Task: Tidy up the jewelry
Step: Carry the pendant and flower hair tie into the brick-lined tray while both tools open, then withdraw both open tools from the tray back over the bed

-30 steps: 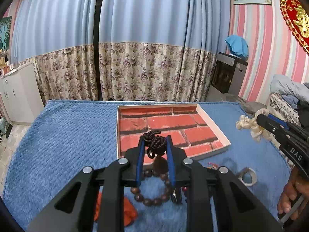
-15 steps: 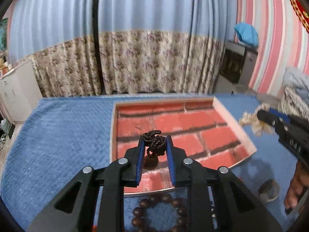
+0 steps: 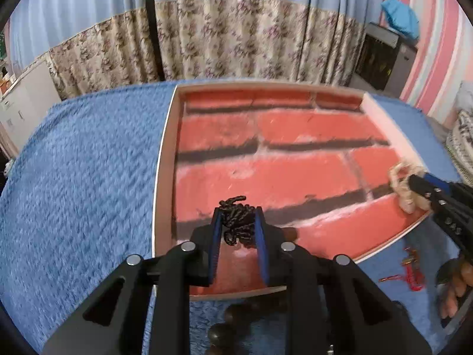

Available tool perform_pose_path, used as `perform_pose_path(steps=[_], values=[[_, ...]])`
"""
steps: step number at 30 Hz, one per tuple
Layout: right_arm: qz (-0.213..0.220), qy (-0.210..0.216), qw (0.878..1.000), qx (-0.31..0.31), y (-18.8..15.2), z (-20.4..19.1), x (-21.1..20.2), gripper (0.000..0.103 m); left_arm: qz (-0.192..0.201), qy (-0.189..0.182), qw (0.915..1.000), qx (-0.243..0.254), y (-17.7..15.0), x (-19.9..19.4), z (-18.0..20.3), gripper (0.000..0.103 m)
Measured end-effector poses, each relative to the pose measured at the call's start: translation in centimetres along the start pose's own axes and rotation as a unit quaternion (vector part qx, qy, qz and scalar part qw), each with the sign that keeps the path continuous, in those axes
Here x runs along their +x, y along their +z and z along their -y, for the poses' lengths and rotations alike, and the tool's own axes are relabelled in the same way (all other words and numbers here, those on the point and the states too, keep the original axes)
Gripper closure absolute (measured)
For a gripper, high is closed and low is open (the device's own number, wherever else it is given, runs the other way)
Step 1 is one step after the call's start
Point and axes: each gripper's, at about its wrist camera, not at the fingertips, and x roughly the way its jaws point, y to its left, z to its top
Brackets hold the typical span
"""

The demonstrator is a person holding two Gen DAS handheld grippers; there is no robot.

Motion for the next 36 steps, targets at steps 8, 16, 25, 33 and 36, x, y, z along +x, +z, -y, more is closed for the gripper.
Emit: perform_pose_path(steps=[8, 16, 25, 33, 36], values=[[-0.015, -0.002, 1.000, 0.001, -1.3, -0.5, 0.2, 0.081, -0.019, 0.045, 0.9987, -0.015, 0.2, 1.2, -1.5, 0.081], [-0.008, -0.002, 1.000, 0.010, -1.9, -0.5, -0.2, 0.078, -0.015, 0.052, 0.9984, -0.017, 0.6, 1.6, -2.2, 0.081], [0.012, 0.013, 1.000, 0.020, -1.6, 0.0, -1.4, 0.042, 0.000, 0.039, 0.9992, 0.004, 0.8, 0.3, -1.4, 0.052], [0.073, 0.007, 0.997, 0.024, 1.9, 1.5, -7.2, 0.040, 0.057, -0.011, 0.9979, -0.028, 3.5, -5.5, -2.0, 0.030], [0.109, -0.002, 0.994, 0.023, 3.0, 2.4, -11.2, 0.036, 0.096, -0.012, 0.9948, -0.032, 4.7, -9.5, -3.1, 0.029]])
